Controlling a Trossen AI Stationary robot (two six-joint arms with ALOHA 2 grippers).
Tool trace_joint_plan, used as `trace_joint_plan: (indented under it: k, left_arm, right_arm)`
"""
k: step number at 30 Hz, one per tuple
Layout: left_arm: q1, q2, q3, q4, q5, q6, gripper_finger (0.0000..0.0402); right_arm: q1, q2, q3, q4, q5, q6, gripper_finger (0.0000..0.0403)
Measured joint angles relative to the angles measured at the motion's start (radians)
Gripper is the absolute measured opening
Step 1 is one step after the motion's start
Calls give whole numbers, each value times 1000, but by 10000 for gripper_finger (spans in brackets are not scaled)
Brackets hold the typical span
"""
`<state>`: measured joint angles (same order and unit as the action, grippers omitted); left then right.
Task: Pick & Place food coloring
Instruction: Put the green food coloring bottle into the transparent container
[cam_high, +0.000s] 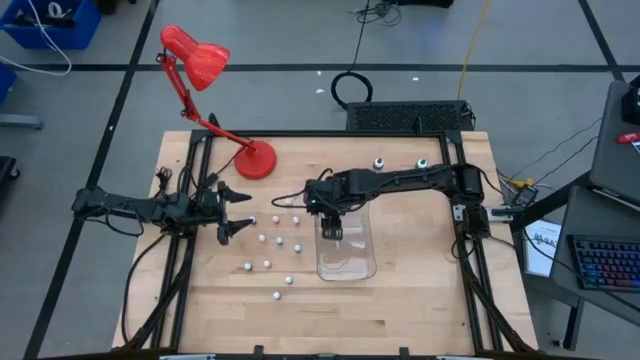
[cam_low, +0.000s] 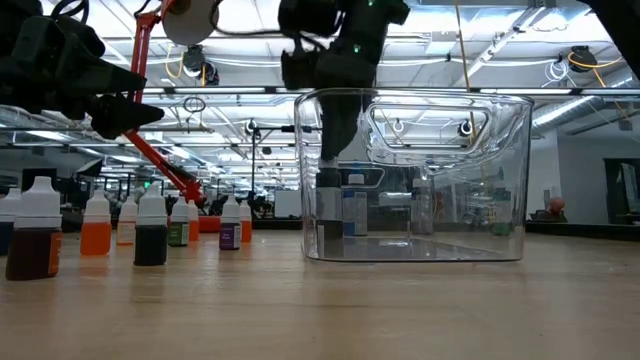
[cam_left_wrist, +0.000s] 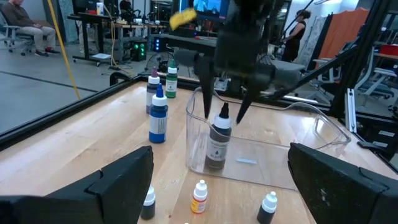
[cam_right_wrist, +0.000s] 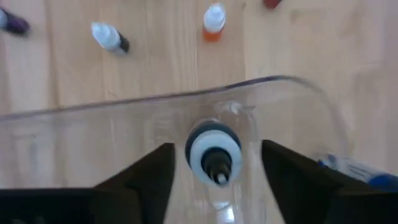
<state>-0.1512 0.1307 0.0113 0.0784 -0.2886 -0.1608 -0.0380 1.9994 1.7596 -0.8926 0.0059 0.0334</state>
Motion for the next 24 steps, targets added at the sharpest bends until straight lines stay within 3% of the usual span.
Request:
trace_joint_plan:
  k: [3,7,12,16,24]
  left_arm:
    - [0,0,0,0,0,0,365]
    - [0,0,0,0,0,0,365]
    - [0,0,0,0,0,0,365]
    - [0,0,0,0,0,0,365]
    - [0,0,0,0,0,0,365]
  right_arm:
    - [0,-47,0,-2,26,26,272]
    - [0,-129,0,-45,85,34,285]
    - [-1,-261,-11,-244,315,75,274]
    - [-33,-409,-129,-303,473,141,262]
    - [-299,-692,-441,-309,490,256,254]
